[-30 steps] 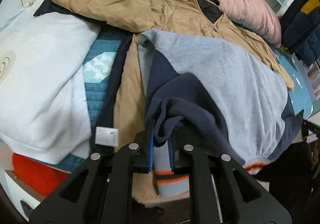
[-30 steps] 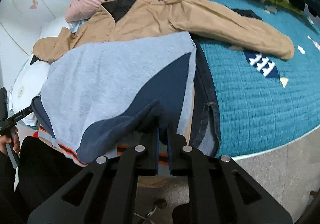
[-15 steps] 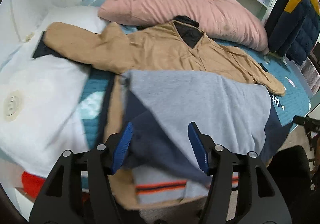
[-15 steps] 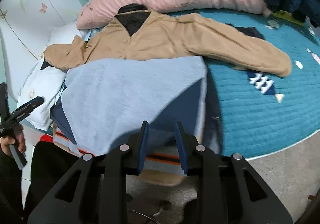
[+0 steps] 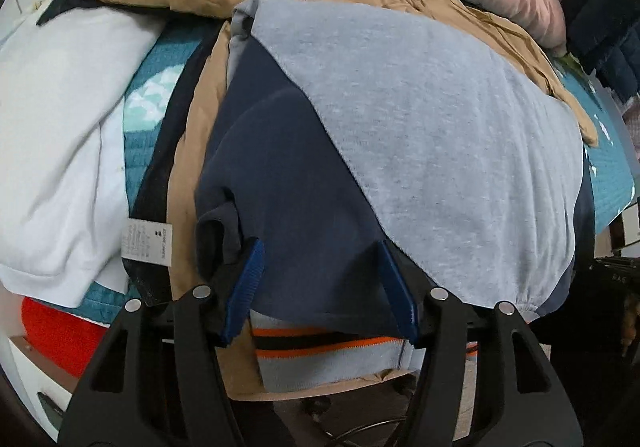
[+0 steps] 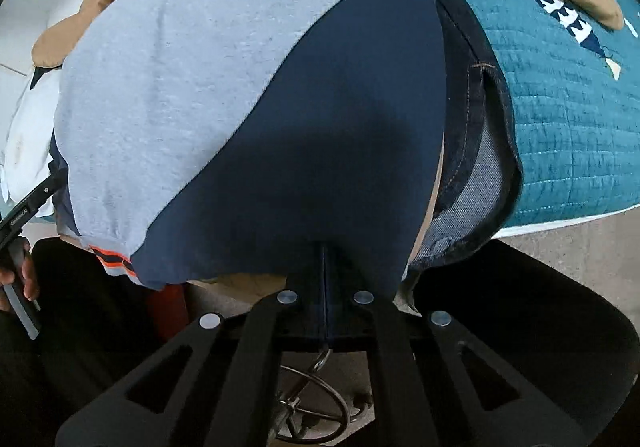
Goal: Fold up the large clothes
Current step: 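Lay the folded hem down and press it flat with both tools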
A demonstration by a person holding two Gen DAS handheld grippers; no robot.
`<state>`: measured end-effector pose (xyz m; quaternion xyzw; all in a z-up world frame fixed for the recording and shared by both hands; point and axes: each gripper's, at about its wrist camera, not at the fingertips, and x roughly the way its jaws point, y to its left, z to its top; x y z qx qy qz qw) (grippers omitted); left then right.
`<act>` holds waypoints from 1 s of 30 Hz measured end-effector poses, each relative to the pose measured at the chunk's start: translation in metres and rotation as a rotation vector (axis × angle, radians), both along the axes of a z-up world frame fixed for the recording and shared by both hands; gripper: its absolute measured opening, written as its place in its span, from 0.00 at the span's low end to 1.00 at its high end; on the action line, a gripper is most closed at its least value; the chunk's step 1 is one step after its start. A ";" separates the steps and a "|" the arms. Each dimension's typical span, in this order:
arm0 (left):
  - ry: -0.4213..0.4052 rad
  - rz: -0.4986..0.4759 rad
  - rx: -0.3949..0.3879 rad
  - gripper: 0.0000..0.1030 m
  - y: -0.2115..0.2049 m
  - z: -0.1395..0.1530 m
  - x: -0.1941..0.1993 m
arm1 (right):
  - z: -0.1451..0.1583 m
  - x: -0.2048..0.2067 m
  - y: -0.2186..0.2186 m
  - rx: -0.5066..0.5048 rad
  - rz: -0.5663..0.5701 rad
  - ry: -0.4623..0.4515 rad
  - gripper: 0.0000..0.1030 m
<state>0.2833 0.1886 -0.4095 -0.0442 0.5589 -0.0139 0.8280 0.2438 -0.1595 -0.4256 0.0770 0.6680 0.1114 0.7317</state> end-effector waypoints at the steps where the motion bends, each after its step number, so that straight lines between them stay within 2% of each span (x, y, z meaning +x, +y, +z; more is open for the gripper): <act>1: -0.007 0.005 0.000 0.57 -0.001 0.005 0.001 | 0.005 0.001 0.001 -0.009 0.000 -0.008 0.00; 3: -0.052 0.003 -0.025 0.57 0.000 0.018 0.001 | 0.027 0.002 0.006 -0.003 0.003 -0.065 0.00; 4: -0.093 0.003 -0.050 0.58 0.000 0.028 0.001 | 0.045 0.006 0.011 0.033 0.003 -0.111 0.01; 7: -0.140 0.023 -0.091 0.58 0.002 0.041 0.007 | 0.077 0.029 0.033 0.108 0.019 -0.206 0.01; 10: -0.149 0.032 -0.158 0.58 -0.004 0.044 0.033 | 0.089 0.069 0.067 0.166 0.037 -0.263 0.01; 12: -0.156 0.008 -0.177 0.59 -0.017 0.043 0.054 | 0.090 0.093 0.090 0.185 0.038 -0.272 0.01; 15: -0.114 0.000 -0.087 0.59 -0.027 0.033 0.075 | 0.082 0.127 0.124 0.202 0.030 -0.279 0.01; 17: -0.113 0.011 -0.117 0.59 -0.022 0.031 0.074 | 0.072 0.141 0.132 0.235 0.033 -0.260 0.01; 18: -0.119 0.019 -0.141 0.59 -0.017 0.031 0.071 | 0.065 0.147 0.136 0.225 0.031 -0.250 0.01; 20: -0.123 0.036 -0.169 0.59 -0.002 0.032 0.065 | 0.031 0.158 0.139 0.179 0.026 -0.174 0.00; 22: -0.122 0.086 -0.145 0.67 0.015 0.034 0.058 | 0.004 0.159 0.139 0.182 0.009 -0.154 0.00; 26: -0.111 0.160 -0.212 0.69 0.046 0.030 0.049 | 0.007 0.157 0.136 0.194 -0.020 -0.161 0.00; 30: -0.092 0.201 -0.213 0.69 0.065 0.025 0.040 | 0.027 0.135 0.139 0.193 -0.011 -0.155 0.01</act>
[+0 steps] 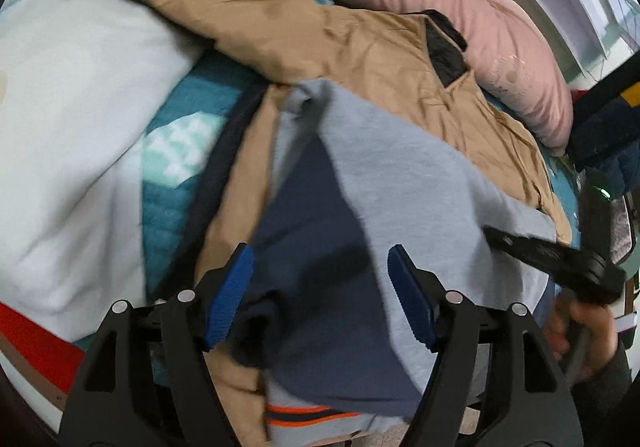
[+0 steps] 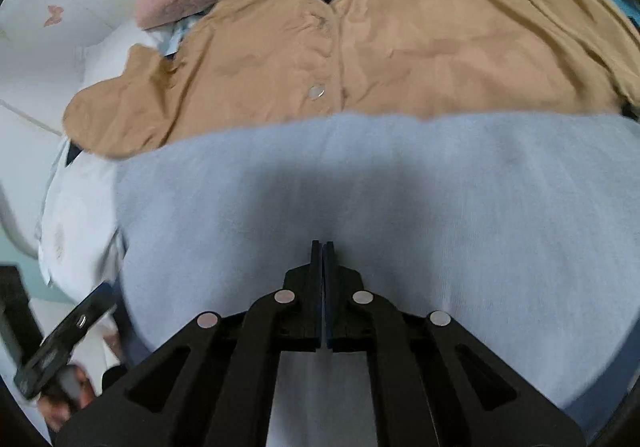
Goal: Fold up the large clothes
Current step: 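Lay the folded hem down and press it flat with both tools, then grasp the striped hem of the folded grey sweatshirt with both tools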
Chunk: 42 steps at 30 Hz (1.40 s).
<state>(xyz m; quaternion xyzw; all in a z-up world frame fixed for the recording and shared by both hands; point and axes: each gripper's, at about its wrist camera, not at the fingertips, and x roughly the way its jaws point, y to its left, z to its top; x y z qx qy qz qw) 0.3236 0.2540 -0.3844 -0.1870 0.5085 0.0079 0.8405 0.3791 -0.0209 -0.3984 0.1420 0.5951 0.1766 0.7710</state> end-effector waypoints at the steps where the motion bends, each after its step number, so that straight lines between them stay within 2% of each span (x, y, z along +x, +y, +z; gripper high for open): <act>1: 0.006 0.003 -0.010 0.69 0.004 -0.001 -0.002 | 0.003 -0.011 -0.001 -0.003 0.013 0.003 0.01; 6: 0.046 0.031 -0.096 0.70 0.021 -0.014 -0.015 | -0.010 -0.053 -0.001 -0.032 0.020 0.024 0.00; 9: 0.066 0.050 -0.153 0.70 0.023 -0.019 -0.023 | -0.024 -0.054 -0.001 -0.029 0.022 0.000 0.00; 13: 0.099 0.067 -0.192 0.70 0.021 -0.023 -0.032 | -0.013 -0.060 -0.013 0.034 -0.003 0.022 0.00; 16: 0.133 0.053 -0.181 0.70 0.011 -0.028 -0.040 | -0.002 -0.081 -0.013 0.052 0.025 0.031 0.03; 18: 0.155 0.048 -0.216 0.70 0.007 -0.035 -0.046 | -0.008 -0.093 -0.008 0.062 0.036 0.058 0.02; 21: 0.199 0.053 -0.254 0.70 0.003 -0.050 -0.054 | -0.024 -0.098 -0.006 0.062 0.031 0.036 0.00; 25: 0.201 0.064 -0.263 0.70 0.001 -0.053 -0.056 | -0.018 -0.093 -0.007 0.079 0.017 0.049 0.00; 26: 0.202 0.075 -0.277 0.69 0.001 -0.052 -0.057 | -0.014 -0.097 -0.009 0.077 0.014 0.054 0.00; 27: 0.198 0.067 -0.286 0.59 -0.001 -0.052 -0.057 | -0.012 -0.100 -0.010 0.077 0.016 0.063 0.02; 35: 0.169 0.055 -0.231 0.32 -0.006 -0.034 -0.063 | -0.019 -0.111 -0.012 0.102 0.022 0.078 0.00; 40: 0.199 0.099 -0.271 0.33 0.001 -0.037 -0.062 | -0.018 -0.114 -0.014 0.103 0.025 0.074 0.00; 42: 0.207 0.110 -0.262 0.33 -0.001 -0.041 -0.058 | -0.019 -0.115 -0.015 0.107 0.024 0.071 0.00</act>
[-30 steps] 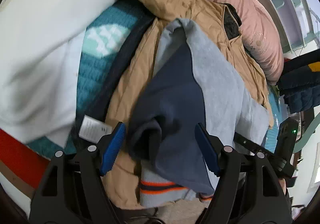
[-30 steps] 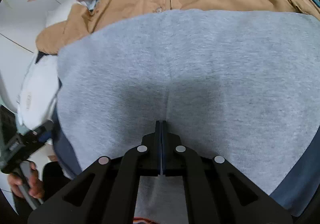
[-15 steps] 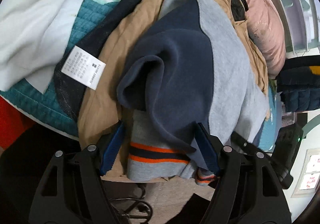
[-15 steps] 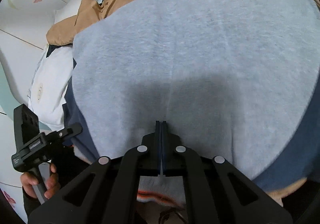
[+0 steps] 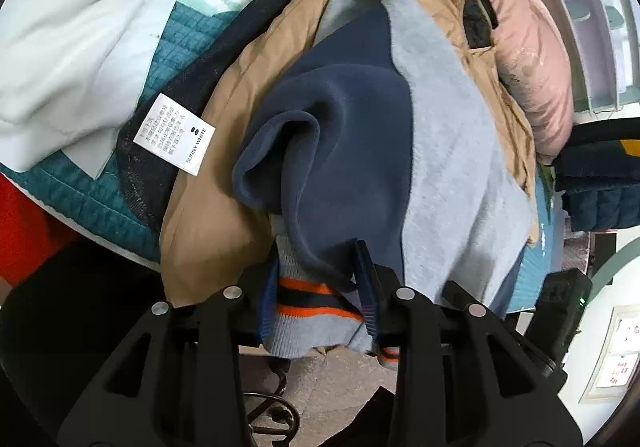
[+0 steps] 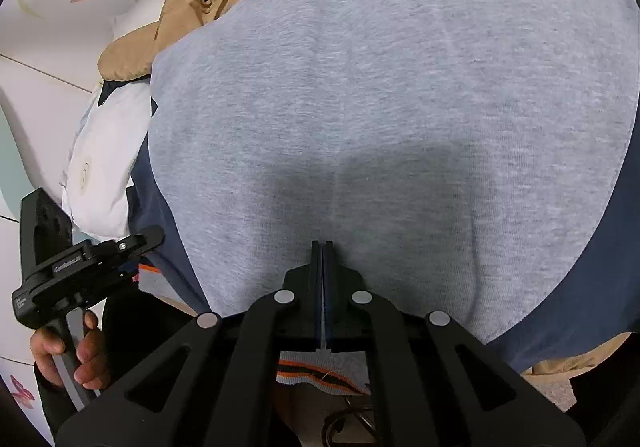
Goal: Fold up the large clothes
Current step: 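Grasp the striped hem of the folded grey sweatshirt with both tools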
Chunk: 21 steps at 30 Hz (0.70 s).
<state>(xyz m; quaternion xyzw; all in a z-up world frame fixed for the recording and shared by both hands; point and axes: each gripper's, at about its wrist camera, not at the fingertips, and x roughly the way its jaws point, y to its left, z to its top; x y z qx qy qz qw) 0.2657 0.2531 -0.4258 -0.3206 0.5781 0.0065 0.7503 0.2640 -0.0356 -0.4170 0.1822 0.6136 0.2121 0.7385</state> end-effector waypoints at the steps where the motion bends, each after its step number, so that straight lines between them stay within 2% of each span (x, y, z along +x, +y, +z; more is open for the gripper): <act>1: -0.007 0.001 0.012 0.32 -0.001 -0.001 0.000 | 0.000 0.000 -0.001 -0.006 -0.008 0.010 0.00; 3: -0.039 -0.006 0.028 0.16 -0.005 0.005 -0.003 | 0.002 -0.001 -0.003 -0.001 -0.012 0.014 0.00; 5: -0.096 -0.037 0.061 0.08 -0.011 0.021 -0.008 | 0.007 -0.006 -0.006 0.015 -0.009 0.025 0.02; 9: -0.208 -0.130 0.100 0.07 -0.032 0.061 -0.013 | 0.002 -0.014 -0.004 -0.037 0.019 0.043 0.00; 11: -0.241 -0.166 0.092 0.07 -0.044 0.071 -0.012 | -0.010 -0.013 -0.007 -0.022 0.007 0.051 0.00; 15: -0.289 -0.221 0.143 0.06 -0.073 0.091 -0.011 | -0.005 -0.014 -0.013 0.005 -0.010 0.043 0.00; 18: -0.275 -0.225 0.201 0.07 -0.086 0.102 -0.007 | 0.005 -0.019 -0.017 0.001 -0.008 0.015 0.02; 21: -0.233 -0.188 0.214 0.07 -0.079 0.090 -0.007 | 0.003 -0.018 -0.021 -0.002 0.000 0.021 0.02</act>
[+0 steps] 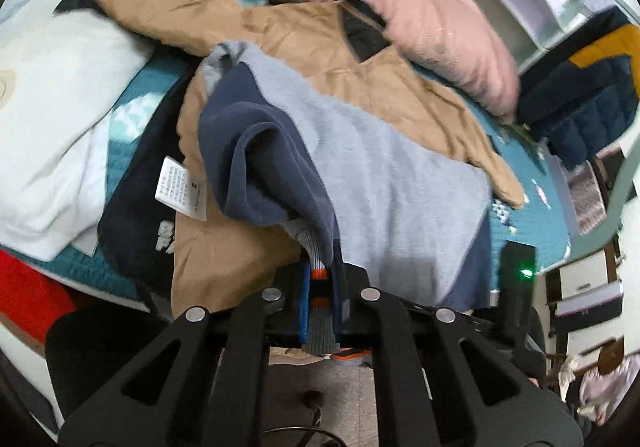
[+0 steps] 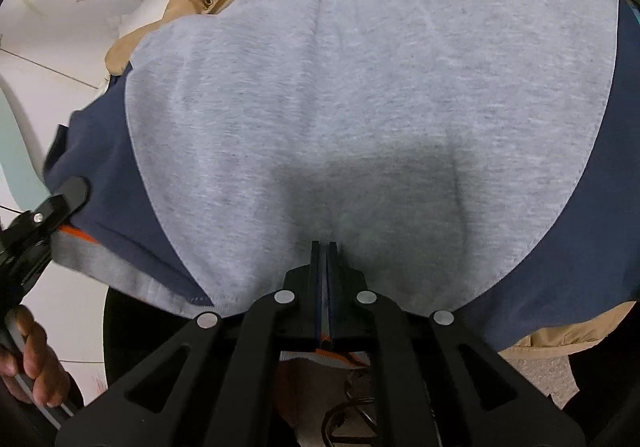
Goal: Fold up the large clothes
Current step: 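Grasp the striped hem of the folded grey sweatshirt with both tools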
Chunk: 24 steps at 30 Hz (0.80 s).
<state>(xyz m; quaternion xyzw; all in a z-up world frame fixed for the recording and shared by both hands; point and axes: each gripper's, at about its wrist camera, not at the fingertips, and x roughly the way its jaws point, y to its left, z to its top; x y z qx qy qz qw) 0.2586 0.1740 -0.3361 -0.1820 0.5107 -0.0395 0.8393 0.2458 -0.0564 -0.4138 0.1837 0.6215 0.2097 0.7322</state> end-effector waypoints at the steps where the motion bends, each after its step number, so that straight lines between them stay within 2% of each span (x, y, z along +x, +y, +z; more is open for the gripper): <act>1: 0.021 0.015 -0.002 0.08 0.005 -0.007 -0.001 | -0.002 -0.001 -0.001 0.005 -0.003 0.006 0.02; 4: 0.076 0.062 -0.045 0.15 0.021 -0.024 -0.008 | -0.007 -0.001 -0.007 0.027 -0.010 0.017 0.01; 7: 0.111 0.090 -0.023 0.16 0.026 -0.033 -0.012 | -0.008 -0.002 -0.012 0.034 -0.010 0.023 0.01; 9: 0.120 0.092 -0.031 0.29 0.025 -0.035 -0.012 | -0.008 -0.001 -0.012 0.037 -0.011 0.026 0.01; 13: 0.122 0.106 0.016 0.29 0.020 -0.027 -0.014 | -0.007 -0.002 -0.013 0.041 -0.012 0.030 0.01; 15: 0.095 0.097 0.016 0.34 0.015 -0.020 -0.016 | -0.008 -0.001 -0.012 0.042 -0.012 0.032 0.00; 19: 0.086 0.093 0.025 0.36 0.007 -0.010 -0.014 | -0.008 -0.001 -0.013 0.043 -0.013 0.034 0.00; 20: 0.083 0.081 0.028 0.43 0.005 -0.011 -0.012 | -0.008 -0.001 -0.012 0.044 -0.015 0.035 0.00; 24: 0.119 0.117 0.025 0.44 0.012 -0.033 -0.003 | -0.008 -0.002 -0.012 0.043 -0.014 0.034 0.00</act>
